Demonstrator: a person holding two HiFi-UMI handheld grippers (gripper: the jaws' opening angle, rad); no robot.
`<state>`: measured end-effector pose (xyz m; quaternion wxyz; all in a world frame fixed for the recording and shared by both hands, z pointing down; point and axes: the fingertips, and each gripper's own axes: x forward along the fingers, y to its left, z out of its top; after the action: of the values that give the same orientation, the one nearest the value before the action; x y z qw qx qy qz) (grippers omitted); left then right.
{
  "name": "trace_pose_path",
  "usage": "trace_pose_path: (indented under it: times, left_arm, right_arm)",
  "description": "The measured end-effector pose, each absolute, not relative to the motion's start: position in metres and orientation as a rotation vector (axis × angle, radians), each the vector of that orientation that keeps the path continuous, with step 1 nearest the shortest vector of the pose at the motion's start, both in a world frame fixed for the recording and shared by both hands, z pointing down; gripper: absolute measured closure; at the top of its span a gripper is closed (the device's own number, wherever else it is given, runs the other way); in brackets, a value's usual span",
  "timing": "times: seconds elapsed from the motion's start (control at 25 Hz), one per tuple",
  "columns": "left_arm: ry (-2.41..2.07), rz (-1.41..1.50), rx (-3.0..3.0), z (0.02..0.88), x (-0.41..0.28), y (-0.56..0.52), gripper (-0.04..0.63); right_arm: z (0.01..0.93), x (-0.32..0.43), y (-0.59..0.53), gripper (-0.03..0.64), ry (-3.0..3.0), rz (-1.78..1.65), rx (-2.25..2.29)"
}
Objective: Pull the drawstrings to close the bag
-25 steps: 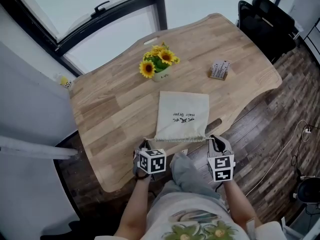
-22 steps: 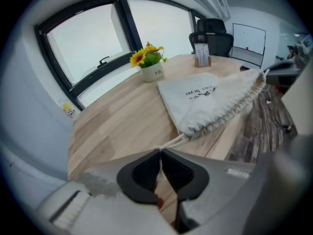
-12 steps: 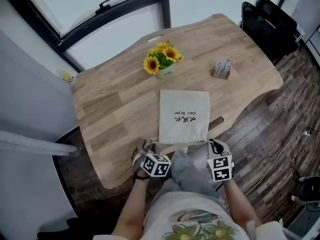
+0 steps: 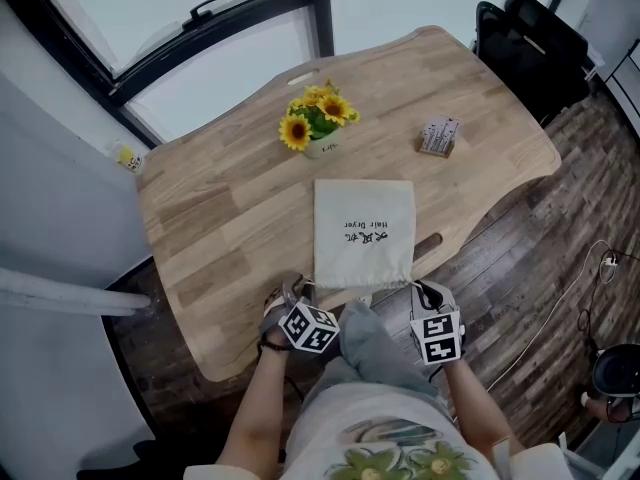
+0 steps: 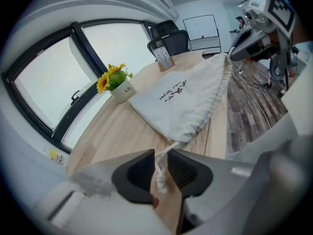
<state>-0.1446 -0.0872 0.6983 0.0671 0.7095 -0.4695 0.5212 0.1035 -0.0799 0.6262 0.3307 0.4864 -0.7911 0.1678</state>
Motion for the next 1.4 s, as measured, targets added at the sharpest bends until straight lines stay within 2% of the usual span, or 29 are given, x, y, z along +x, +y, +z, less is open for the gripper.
trace_pose_path:
  times: [0.12,0.2,0.76,1.4]
  left_arm:
    - [-1.434,1.539,2.137,0.696,-0.146,-0.089,0.565]
    - [-1.435,1.51,2.125,0.698,-0.146,-0.089,0.575]
    - [-1.71,1.047,1.974,0.653,-0.159,-0.105,0.583]
    - [-1.833,0.659,1.998,0.566,-0.166,-0.13,0.584]
  right_arm:
    - [0.628,0.104,-0.08,0.614,-2.064,0.445,1.27]
    - [0.629,0.104,-0.08,0.612,-2.063,0.449,1.269]
    - [0.619,0.107,-0.089,0.612,-2.043,0.474,1.354]
    - [0.547,0.102,-0.123,0.614,-2.15,0.396,1.508]
